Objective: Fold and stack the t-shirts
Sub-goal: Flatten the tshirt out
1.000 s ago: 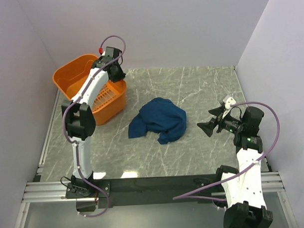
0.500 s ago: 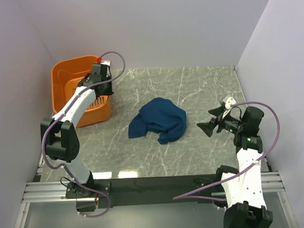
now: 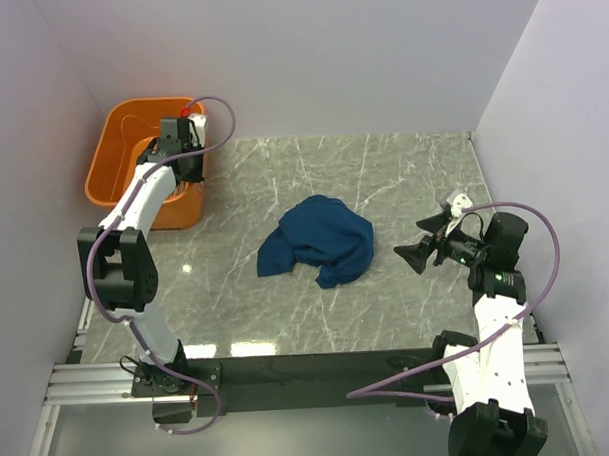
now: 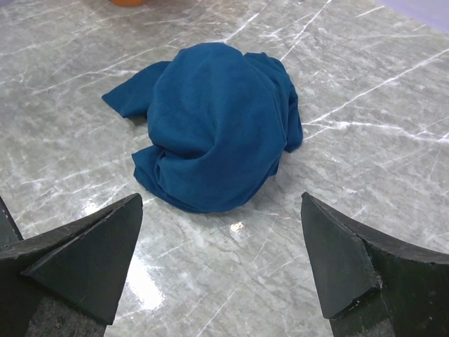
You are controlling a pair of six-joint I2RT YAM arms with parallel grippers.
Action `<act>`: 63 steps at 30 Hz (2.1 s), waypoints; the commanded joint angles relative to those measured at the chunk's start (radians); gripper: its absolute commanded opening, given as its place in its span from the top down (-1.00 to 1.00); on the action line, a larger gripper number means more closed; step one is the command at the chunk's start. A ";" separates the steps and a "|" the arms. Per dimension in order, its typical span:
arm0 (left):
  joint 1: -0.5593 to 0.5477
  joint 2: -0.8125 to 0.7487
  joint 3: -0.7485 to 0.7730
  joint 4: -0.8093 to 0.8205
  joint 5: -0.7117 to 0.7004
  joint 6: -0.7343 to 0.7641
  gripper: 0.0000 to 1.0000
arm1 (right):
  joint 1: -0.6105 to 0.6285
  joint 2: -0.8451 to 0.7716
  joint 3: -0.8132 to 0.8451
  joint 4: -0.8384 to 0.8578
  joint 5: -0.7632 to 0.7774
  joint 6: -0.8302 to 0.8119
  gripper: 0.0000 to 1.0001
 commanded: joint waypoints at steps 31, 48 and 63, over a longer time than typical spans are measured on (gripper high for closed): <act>0.013 -1.057 -0.765 0.353 0.581 -0.312 -0.99 | 0.508 0.474 0.396 -0.248 0.551 -0.066 -0.68; -0.010 -1.130 -0.921 0.422 0.590 -0.335 -0.99 | 0.622 0.660 0.514 -0.241 0.749 0.034 0.89; -0.191 -0.801 -0.817 0.471 0.568 -0.369 -0.99 | 0.260 0.340 0.471 -0.229 0.754 -0.089 1.00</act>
